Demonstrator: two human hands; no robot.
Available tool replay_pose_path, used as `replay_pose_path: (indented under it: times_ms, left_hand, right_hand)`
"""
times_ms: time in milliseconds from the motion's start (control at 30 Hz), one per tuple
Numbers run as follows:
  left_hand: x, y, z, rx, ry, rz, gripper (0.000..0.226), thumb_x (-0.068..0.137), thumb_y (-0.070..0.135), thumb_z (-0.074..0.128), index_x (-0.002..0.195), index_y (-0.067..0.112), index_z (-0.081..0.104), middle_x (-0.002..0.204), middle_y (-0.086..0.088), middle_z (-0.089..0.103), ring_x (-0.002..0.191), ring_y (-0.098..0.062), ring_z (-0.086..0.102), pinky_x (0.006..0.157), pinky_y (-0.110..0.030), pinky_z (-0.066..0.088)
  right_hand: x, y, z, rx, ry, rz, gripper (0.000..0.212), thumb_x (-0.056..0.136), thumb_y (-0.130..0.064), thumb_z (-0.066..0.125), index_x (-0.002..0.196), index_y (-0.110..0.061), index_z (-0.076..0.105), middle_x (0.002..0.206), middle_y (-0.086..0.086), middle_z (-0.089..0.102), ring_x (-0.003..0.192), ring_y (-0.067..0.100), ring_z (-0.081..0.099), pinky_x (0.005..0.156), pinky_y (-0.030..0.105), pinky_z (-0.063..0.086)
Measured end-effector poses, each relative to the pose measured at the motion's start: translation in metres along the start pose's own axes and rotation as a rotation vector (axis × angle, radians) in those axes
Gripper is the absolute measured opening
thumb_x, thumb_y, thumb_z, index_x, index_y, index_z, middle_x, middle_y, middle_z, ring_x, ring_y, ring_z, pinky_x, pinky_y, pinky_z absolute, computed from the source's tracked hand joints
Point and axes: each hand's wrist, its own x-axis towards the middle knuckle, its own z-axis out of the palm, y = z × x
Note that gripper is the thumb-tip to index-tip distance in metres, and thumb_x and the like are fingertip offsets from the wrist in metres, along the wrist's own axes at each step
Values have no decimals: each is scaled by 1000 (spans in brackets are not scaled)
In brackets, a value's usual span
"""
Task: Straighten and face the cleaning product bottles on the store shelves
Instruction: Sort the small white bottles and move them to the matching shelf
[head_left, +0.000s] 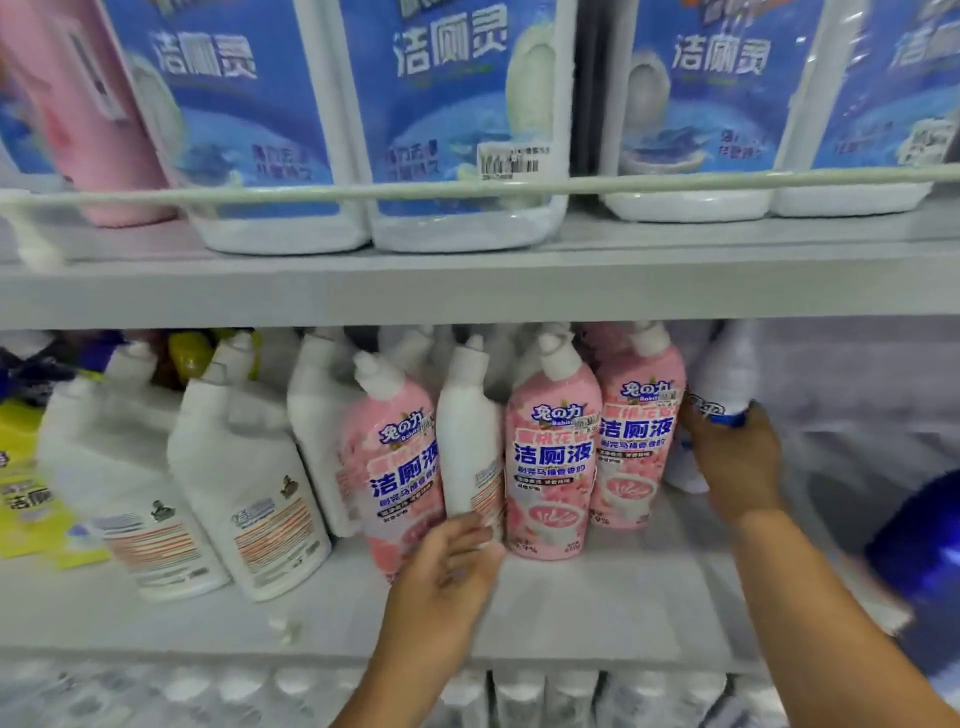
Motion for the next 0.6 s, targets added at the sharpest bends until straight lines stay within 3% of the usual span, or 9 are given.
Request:
replay_pose_path:
  times_ms: [100, 200, 267, 367, 467, 533, 600]
  left_hand:
    - [6, 0, -6, -4, -61, 11, 31, 81, 29, 80, 109, 27, 69, 105, 14, 77, 103, -6, 71, 101, -35, 53]
    - [9, 2, -8, 9, -94, 22, 33, 78, 35, 79, 108, 31, 68, 104, 17, 76, 101, -6, 71, 98, -36, 55]
    - [7, 4, -11, 10, -130, 42, 35, 75, 38, 76, 109, 33, 68, 106, 17, 76, 102, -6, 71, 96, -33, 55]
    - [-6, 14, -23, -5, -226, 115, 41, 74, 38, 75, 113, 33, 65, 112, 16, 75, 106, -6, 70, 90, -21, 54]
    - [-22, 28, -43, 103, -291, 245, 60, 72, 47, 80, 128, 40, 59, 124, 21, 69, 117, -4, 65, 96, -24, 53]
    - [-32, 36, -56, 213, -313, 318, 75, 74, 40, 86, 140, 47, 50, 134, 22, 64, 123, -3, 62, 99, -27, 51]
    - [-43, 38, -67, 268, -229, 354, 89, 73, 27, 90, 143, 54, 43, 137, 24, 61, 121, 3, 62, 97, -21, 52]
  right_hand:
    - [-53, -5, -30, -40, -5, 10, 41, 74, -33, 86, 108, -18, 67, 100, 4, 75, 86, 21, 70, 74, 36, 51]
    - [-112, -20, -52, -68, -61, -44, 35, 78, -25, 86, 105, -19, 65, 89, -8, 72, 69, -7, 66, 64, 27, 48]
    - [-147, -28, -57, -66, -148, -60, 33, 77, -21, 86, 103, -22, 66, 83, -13, 74, 67, -13, 64, 61, 20, 45]
    - [-184, -38, -45, -32, -306, -46, 35, 72, -16, 88, 102, -24, 71, 86, -20, 76, 76, -3, 71, 61, 16, 52]
    - [-209, -47, -17, -9, -510, -64, 40, 68, -8, 89, 101, -24, 74, 91, -12, 79, 82, 3, 73, 65, 14, 53]
    - [-223, -51, 6, 23, -667, -64, 47, 69, -5, 88, 108, -27, 72, 97, -11, 79, 90, 5, 73, 72, 18, 56]
    - [-237, -54, 26, 53, -801, -55, 53, 74, -7, 87, 117, -32, 69, 105, -14, 77, 98, 5, 72, 80, 23, 59]
